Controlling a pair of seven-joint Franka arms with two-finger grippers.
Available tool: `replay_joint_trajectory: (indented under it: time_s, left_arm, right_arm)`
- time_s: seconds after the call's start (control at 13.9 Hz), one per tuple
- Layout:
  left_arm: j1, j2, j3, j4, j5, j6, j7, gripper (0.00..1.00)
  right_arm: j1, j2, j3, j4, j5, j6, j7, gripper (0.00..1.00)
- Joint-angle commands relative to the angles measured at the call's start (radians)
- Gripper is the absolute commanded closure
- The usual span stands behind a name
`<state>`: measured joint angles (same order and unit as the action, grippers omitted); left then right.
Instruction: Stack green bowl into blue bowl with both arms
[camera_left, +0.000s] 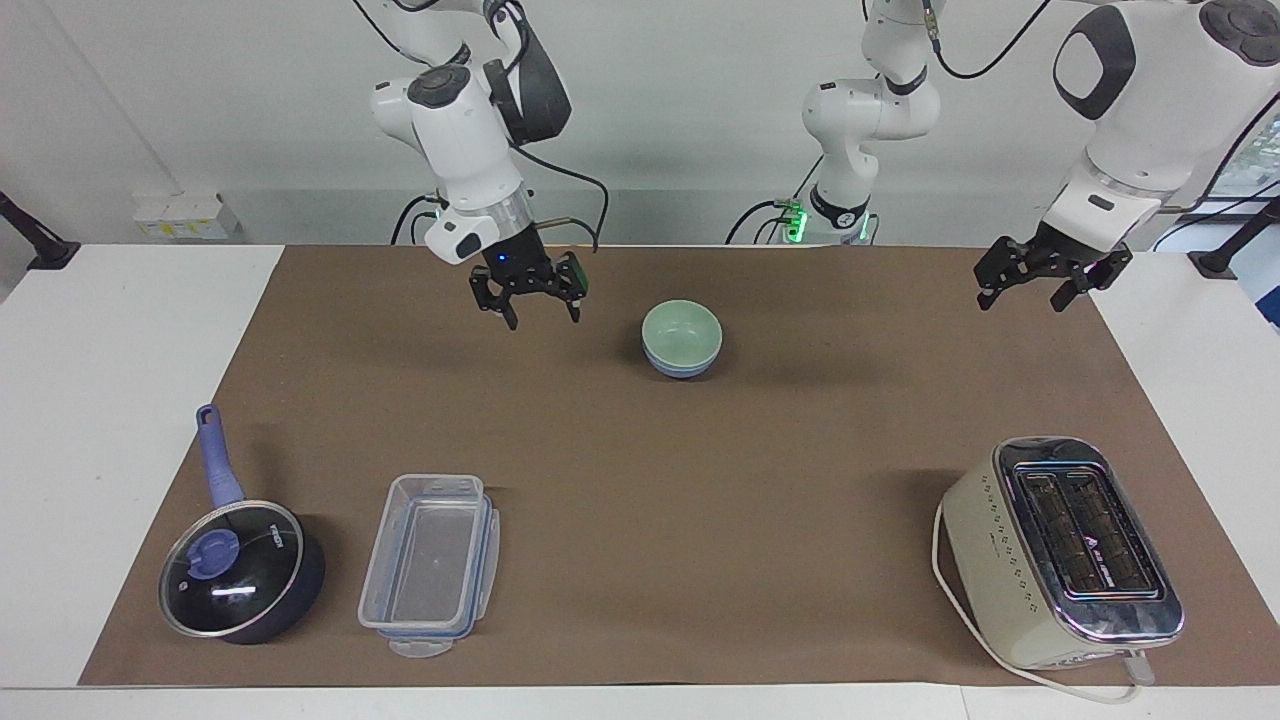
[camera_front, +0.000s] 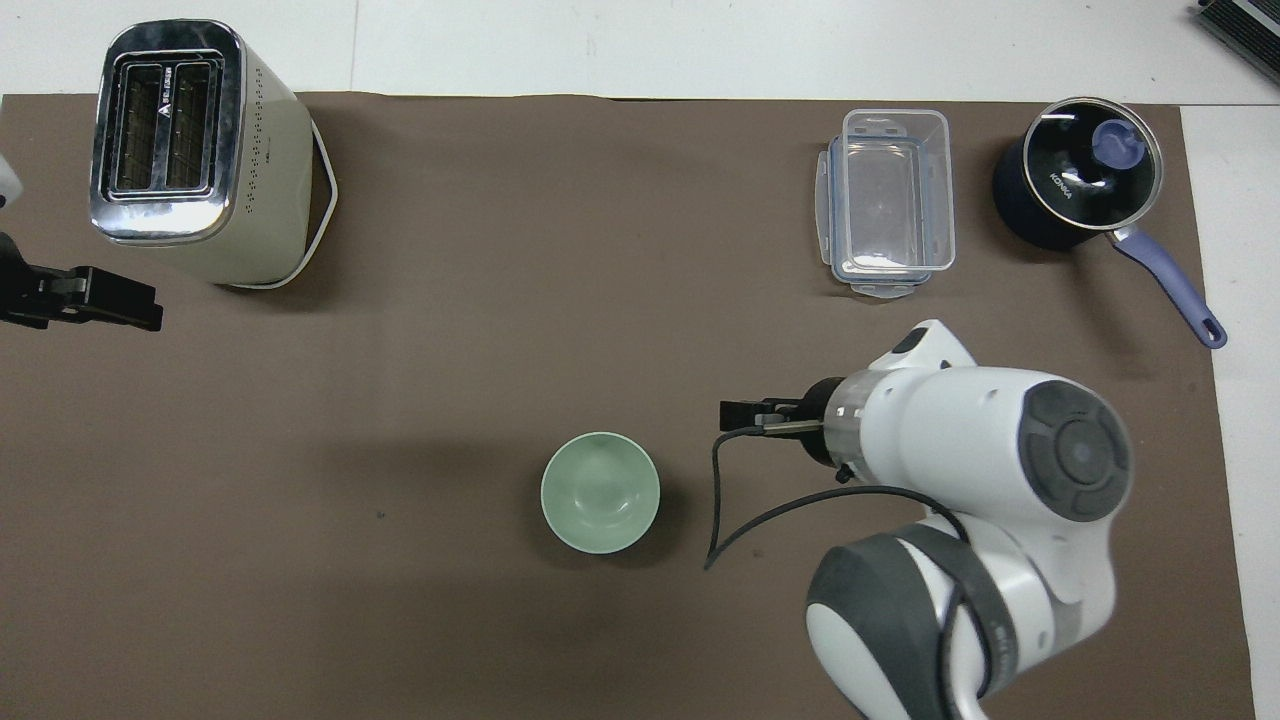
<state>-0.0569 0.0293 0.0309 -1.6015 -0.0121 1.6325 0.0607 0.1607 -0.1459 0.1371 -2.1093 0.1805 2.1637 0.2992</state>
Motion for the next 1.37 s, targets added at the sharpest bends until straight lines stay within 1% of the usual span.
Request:
replay_joint_trajectory:
  time_s: [0.0,0.07,0.36,0.5,0.65,0.72,0.86,1.01,1.3]
  left_arm:
    - [0.006,-0.008,-0.006,0.006,0.014,-0.019,-0.012,0.0]
    - [0.006,-0.008,-0.006,0.006,0.014,-0.019,-0.012,0.0]
    - [0.006,-0.008,-0.006,0.006,0.014,-0.019,-0.012,0.0]
    - [0.006,-0.008,-0.006,0.006,0.014,-0.019,-0.012,0.0]
    - [0.006,-0.008,-0.006,0.005,0.014,-0.019,-0.012,0.0]
    - [0.006,-0.008,-0.005,0.005,0.014,-0.019,-0.012,0.0]
    - [0.006,-0.008,-0.006,0.005,0.014,-0.019,-0.012,0.0]
    - [0.006,-0.008,-0.006,0.006,0.014,-0.019,-0.012,0.0]
    - [0.006,-0.008,-0.006,0.006,0.014,-0.019,-0.012,0.0]
  right_arm:
    - [-0.072,0.02,0.012,0.133,-0.1,-0.123,-0.014,0.0]
    - [-0.082,0.025,0.012,0.179,-0.128,-0.164,-0.014,0.0]
    - [-0.11,0.086,0.012,0.443,-0.208,-0.439,-0.014,0.0]
    - [-0.113,0.097,0.012,0.518,-0.255,-0.52,-0.015,0.0]
    - [-0.127,0.098,0.009,0.564,-0.263,-0.597,-0.044,0.0]
    - [-0.151,0.107,0.01,0.596,-0.262,-0.628,-0.067,0.0]
    - [-0.164,0.118,0.009,0.614,-0.25,-0.66,-0.115,0.0]
    - [-0.194,0.097,-0.001,0.573,-0.233,-0.663,-0.161,0.0]
    - [-0.208,0.065,-0.005,0.519,-0.191,-0.662,-0.161,0.0]
